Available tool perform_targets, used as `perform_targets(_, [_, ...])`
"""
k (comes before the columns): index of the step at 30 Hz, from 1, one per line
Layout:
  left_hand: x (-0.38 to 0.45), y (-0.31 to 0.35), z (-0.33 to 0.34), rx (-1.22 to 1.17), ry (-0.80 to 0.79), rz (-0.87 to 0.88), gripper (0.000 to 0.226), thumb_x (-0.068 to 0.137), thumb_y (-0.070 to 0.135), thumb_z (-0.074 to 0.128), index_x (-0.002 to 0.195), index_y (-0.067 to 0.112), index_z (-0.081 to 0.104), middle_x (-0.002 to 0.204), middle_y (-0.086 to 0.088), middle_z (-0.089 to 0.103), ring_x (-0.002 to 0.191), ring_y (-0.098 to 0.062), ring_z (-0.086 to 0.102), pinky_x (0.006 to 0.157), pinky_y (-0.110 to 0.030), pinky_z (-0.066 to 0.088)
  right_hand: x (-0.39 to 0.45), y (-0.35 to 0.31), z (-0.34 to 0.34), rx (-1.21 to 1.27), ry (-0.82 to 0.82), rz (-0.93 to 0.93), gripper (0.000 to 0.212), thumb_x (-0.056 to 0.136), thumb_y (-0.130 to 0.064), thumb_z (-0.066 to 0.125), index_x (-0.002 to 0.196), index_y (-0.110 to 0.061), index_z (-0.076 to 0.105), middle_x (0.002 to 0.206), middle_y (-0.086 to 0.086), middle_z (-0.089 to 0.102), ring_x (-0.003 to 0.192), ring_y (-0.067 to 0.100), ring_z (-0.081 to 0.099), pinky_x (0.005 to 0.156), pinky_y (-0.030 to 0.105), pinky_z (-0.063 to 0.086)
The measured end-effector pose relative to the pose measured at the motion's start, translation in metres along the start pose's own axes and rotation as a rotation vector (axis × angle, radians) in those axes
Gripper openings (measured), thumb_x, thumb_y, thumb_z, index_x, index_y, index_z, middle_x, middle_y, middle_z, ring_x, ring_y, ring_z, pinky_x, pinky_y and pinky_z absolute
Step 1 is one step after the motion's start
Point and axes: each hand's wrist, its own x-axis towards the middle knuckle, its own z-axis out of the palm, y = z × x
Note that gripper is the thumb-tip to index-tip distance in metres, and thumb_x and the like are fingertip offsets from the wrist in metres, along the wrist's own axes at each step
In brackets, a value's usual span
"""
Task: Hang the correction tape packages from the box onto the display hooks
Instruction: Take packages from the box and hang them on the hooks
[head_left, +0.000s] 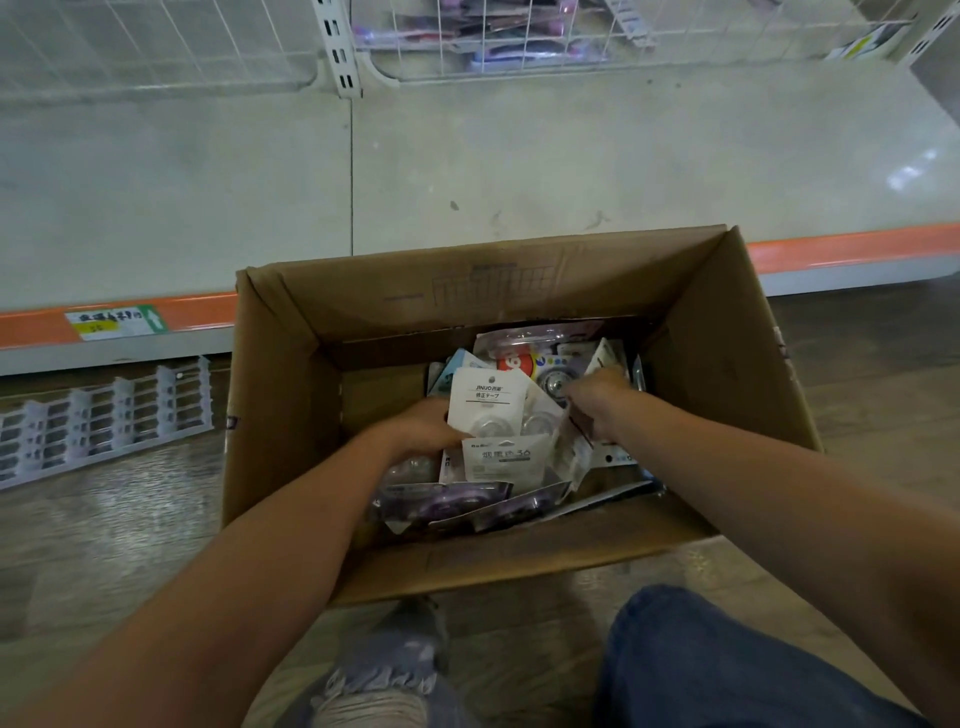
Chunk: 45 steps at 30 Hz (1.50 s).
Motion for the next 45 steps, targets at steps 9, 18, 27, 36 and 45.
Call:
perform_targets(9, [0.001,0.003,0.004,-0.065,0.017,0.019,0.042,0.085,0.009,0.069,0.125,0.013,0.057,0.122,-0.005,0.062,0.097,-0.016,0.058,0.067,-0.021,0.05,-0.015,-0.003,-0.031,-0.151,-0.024,-0.007,0.092,0.08,-0.001,0.071,0.149,-0.006,0.011,0.149,0.02,0.028,0.135,0.037,0.033,0.109,0.047,0.036])
perform_targets(18, [-0.009,0.007,0.004,-0.257,0.058,-0.035,0.037,0.085,0.016,0.07,0.12,0.011,0.061,0.12,-0.008,0.065,0.102,-0.022,0.064,0.081,-0.034,0.054,-0.041,-0.005,-0.046,0.04,-0.264,0.091,0.011,0.086,0.003,0.064,0.095,-0.003,0.061,0.095,0.012,0.066,0.069,0.023,0.062,0.059,0.035,0.049])
perform_targets(27, [-0.103,0.049,-0.041,-0.553,0.029,-0.072,0.027,0.088,0.017,0.064,0.115,0.016,0.062,0.117,-0.006,0.066,0.102,-0.021,0.064,0.085,-0.036,0.052,-0.13,-0.047,-0.085,0.108,-0.38,0.071,0.027,0.088,-0.009,0.065,0.114,-0.016,0.059,0.11,0.006,0.066,0.094,0.024,0.064,0.069,0.036,0.05])
perform_targets(36, [-0.279,0.151,-0.077,-0.778,0.098,-0.075,0.043,0.086,0.017,0.066,0.128,0.012,0.055,0.117,-0.007,0.067,0.105,-0.026,0.065,0.082,-0.044,0.055,-0.299,-0.126,-0.167,0.292,-0.553,0.043,0.018,0.092,0.0,0.053,0.107,-0.007,0.06,0.095,0.012,0.069,0.079,0.023,0.069,0.061,0.031,0.059])
perform_targets(45, [-0.468,0.312,-0.131,-0.705,-0.074,0.203,0.057,0.077,0.033,0.075,0.126,0.011,0.056,0.119,-0.008,0.067,0.109,-0.029,0.065,0.088,-0.045,0.053,-0.471,-0.229,-0.263,0.506,-0.689,-0.086,0.052,0.073,-0.012,0.076,0.119,0.002,0.058,0.108,0.022,0.065,0.091,0.033,0.066,0.076,0.04,0.057])
